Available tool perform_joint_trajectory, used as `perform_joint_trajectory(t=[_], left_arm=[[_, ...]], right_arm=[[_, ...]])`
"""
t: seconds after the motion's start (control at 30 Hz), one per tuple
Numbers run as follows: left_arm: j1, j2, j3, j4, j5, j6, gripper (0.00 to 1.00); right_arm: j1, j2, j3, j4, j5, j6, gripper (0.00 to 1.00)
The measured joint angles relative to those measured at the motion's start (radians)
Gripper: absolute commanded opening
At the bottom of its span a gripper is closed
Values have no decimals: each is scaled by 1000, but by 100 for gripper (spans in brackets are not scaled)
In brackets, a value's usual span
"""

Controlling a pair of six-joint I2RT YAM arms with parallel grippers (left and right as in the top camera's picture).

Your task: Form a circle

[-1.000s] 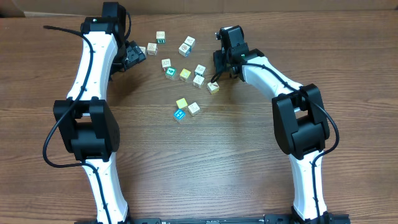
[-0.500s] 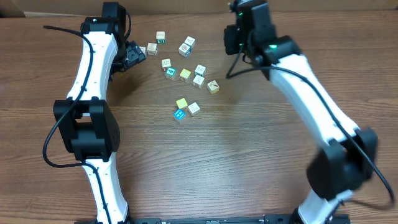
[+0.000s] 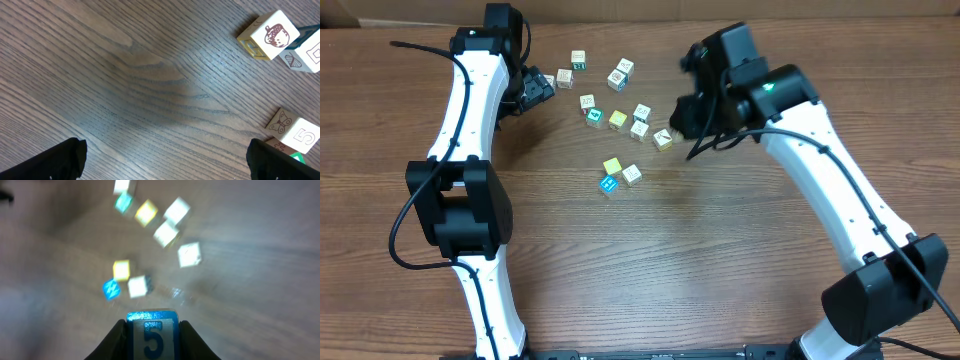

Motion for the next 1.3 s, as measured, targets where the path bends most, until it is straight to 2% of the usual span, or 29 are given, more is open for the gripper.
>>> perform_joint_trajectory(t=[0.17, 0.37, 0.53, 0.7, 0.97, 1.1, 1.3], left_arm=[[0, 0, 0, 0, 0, 0, 99], [0, 0, 0, 0, 0, 0, 100], [0, 0, 0, 0, 0, 0, 100], [0, 0, 0, 0, 0, 0, 100], [0, 0, 0, 0, 0, 0, 100], [0, 0, 0, 0, 0, 0, 100], [0, 0, 0, 0, 0, 0, 99]], right_arm=[[87, 0, -51, -41, -15, 14, 28], [178, 0, -166, 10, -22, 43, 28], [248, 1, -315, 168, -15, 111, 25], [303, 3, -453, 364, 75, 191, 25], [342, 3, -564, 558, 203, 232, 26], [342, 3, -601, 639, 224, 240, 31], [342, 3, -645, 726, 249, 246, 31]])
